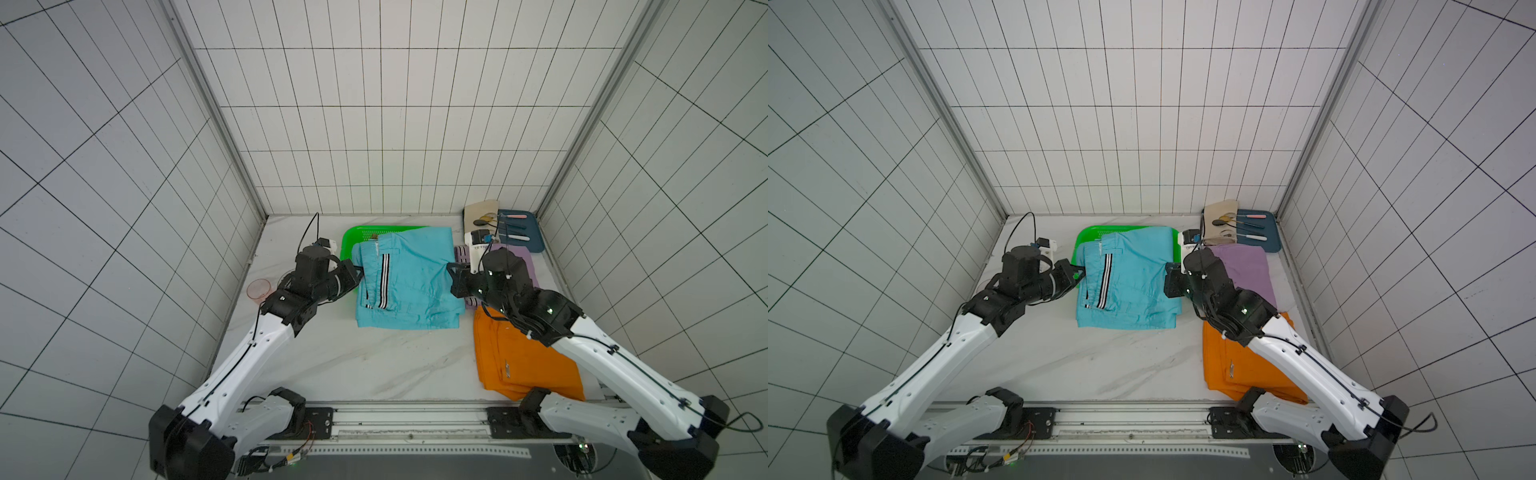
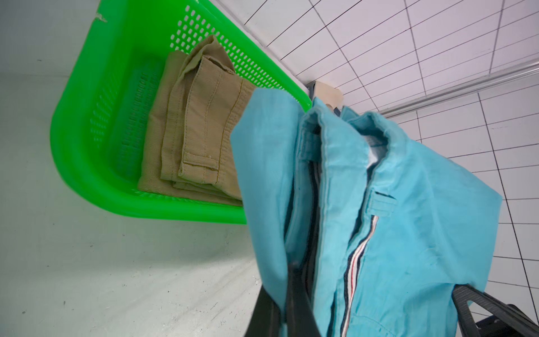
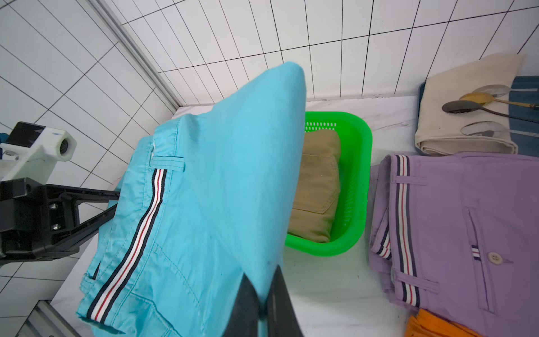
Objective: Put the folded long pants in the basket
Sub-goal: Place the long pant in the basket.
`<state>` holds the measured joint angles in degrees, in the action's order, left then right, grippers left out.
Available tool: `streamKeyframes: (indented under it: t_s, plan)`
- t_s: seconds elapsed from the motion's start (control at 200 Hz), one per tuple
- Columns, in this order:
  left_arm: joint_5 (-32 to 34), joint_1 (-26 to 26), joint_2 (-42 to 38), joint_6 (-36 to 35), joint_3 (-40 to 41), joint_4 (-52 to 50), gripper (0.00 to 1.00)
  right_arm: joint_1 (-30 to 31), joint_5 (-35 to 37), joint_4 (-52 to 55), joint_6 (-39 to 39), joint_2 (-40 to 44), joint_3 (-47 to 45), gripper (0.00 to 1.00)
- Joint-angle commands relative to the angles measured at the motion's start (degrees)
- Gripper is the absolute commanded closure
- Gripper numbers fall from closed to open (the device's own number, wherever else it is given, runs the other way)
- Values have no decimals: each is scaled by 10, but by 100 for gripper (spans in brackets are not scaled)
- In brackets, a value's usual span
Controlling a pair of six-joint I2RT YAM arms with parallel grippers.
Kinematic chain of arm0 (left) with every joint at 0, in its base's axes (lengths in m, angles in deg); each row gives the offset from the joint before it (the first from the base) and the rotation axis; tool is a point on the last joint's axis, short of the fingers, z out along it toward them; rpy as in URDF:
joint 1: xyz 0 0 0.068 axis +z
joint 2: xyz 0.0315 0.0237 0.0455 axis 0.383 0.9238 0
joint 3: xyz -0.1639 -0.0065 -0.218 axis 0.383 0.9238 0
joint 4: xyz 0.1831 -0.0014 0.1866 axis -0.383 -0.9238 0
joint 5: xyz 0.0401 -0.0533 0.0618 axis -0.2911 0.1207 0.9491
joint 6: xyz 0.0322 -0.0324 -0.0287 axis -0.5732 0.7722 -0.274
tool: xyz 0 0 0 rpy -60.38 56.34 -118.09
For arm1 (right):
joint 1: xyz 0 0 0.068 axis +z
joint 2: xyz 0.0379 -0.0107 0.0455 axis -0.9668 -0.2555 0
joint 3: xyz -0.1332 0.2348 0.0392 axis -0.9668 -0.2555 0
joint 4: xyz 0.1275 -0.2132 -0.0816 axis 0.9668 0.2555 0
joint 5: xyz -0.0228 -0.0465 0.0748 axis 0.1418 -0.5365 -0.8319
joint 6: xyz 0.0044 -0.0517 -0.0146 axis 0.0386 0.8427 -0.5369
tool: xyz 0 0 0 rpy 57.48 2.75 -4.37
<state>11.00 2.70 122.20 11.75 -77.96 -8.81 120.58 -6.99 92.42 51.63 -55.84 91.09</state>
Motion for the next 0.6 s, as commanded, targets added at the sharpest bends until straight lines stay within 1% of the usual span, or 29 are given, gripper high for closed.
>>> streamKeyframes:
  t_s: [0.0,0.025,0.085,0.18,0.275,0.38,0.51,0.595]
  plan:
    - [-44,26,58,-17,-72,32,100,-74,-90,-31,29,-57,52,100]
    - [-45,31,78,-24,-91,26,100,-95,-119,-43,32,-78,58,100]
    - [-42,42,122,-45,-132,22,100,-131,-157,-57,39,-119,77,100]
    - [-35,55,197,-60,-185,24,100,-179,-192,-90,44,-175,95,100]
    - [-49,62,285,-78,-239,13,100,-219,-233,-121,32,-232,110,100]
    - [-78,82,383,-84,-301,-28,100,-236,-260,-133,37,-298,139,100]
    - [-115,100,455,-68,-312,5,100,-237,-272,-137,43,-378,173,100]
    - [-107,110,488,-70,-320,5,100,-237,-286,-147,38,-424,183,100]
